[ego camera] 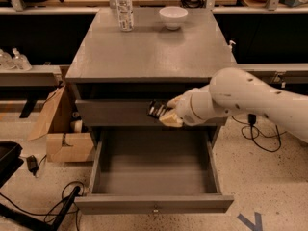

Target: Pick rxbar chocolate from middle drawer and place on counter

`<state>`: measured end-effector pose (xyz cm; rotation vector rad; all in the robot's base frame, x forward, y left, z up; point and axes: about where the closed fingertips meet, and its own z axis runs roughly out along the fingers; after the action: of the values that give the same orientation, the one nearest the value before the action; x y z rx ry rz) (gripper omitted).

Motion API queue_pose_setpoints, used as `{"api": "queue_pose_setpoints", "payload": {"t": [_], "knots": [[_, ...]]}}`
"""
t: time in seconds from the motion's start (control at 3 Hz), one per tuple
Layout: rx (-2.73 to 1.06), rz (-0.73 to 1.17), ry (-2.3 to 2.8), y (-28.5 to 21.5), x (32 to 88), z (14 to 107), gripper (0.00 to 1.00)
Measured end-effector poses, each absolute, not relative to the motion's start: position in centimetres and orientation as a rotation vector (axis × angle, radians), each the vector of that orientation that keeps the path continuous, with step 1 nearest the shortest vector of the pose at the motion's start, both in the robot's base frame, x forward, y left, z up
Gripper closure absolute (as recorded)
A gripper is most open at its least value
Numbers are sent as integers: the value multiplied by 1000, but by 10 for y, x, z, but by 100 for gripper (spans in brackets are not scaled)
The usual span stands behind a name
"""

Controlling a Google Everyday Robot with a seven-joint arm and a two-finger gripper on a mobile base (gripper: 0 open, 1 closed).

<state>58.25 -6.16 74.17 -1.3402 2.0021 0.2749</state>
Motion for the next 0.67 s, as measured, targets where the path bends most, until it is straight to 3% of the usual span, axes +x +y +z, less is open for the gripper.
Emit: {"api": "queue_pose_setpoints", "payload": {"t": [0.67], "knots": [[-1296, 278, 2023, -58, 581, 756, 100]]}}
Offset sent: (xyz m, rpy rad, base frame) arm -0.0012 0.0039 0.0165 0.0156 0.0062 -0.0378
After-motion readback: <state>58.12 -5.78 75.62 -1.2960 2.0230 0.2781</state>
